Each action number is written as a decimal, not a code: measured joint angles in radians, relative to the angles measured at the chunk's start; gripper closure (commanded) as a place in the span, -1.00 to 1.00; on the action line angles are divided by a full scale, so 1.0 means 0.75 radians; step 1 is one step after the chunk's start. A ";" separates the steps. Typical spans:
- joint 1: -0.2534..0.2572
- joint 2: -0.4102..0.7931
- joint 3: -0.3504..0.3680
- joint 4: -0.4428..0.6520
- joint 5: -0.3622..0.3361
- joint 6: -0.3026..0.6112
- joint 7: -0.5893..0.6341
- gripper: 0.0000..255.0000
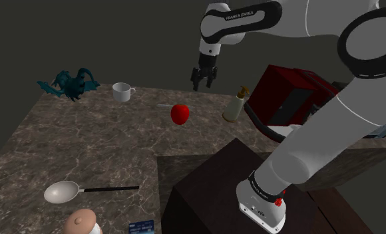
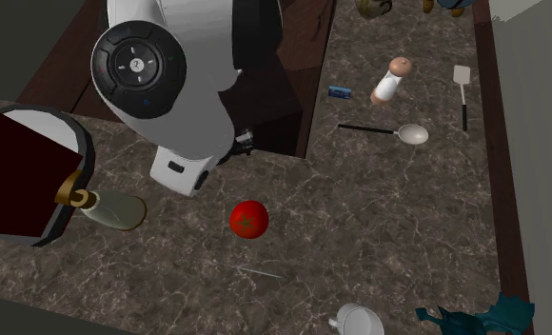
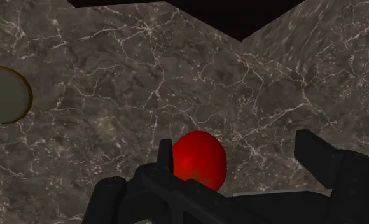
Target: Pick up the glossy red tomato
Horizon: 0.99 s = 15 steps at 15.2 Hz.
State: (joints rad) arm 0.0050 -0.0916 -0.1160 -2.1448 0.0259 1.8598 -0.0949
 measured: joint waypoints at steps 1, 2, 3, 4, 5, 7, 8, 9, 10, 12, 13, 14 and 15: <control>-0.002 0.058 -0.005 0.035 0.008 0.013 -0.017 -1.00; -0.006 0.117 -0.010 0.080 0.015 0.014 -0.036 -1.00; -0.006 0.174 -0.010 0.105 0.024 0.035 -0.047 -1.00; -0.010 0.230 -0.013 0.147 0.031 0.037 -0.064 -1.00; -0.013 0.285 -0.014 0.184 0.040 0.044 -0.078 -1.00; -0.017 0.399 -0.011 0.268 0.057 0.053 -0.100 -1.00; -0.024 0.452 -0.012 0.301 0.064 0.061 -0.117 -1.00; -0.027 0.510 -0.010 0.353 0.071 0.055 -0.126 -1.00; -0.032 0.569 -0.007 0.400 0.080 0.057 -0.136 -1.00; -0.036 0.671 0.001 0.485 0.092 0.051 -0.148 -1.00; -0.039 0.706 0.003 0.514 0.096 0.051 -0.154 -1.00; -0.042 0.734 0.004 0.534 0.099 0.057 -0.158 -1.00; -0.043 0.748 0.005 0.536 0.101 0.067 -0.162 -1.00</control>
State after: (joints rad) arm -0.0275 0.4694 -0.1126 -1.7431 0.1015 1.9103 -0.2162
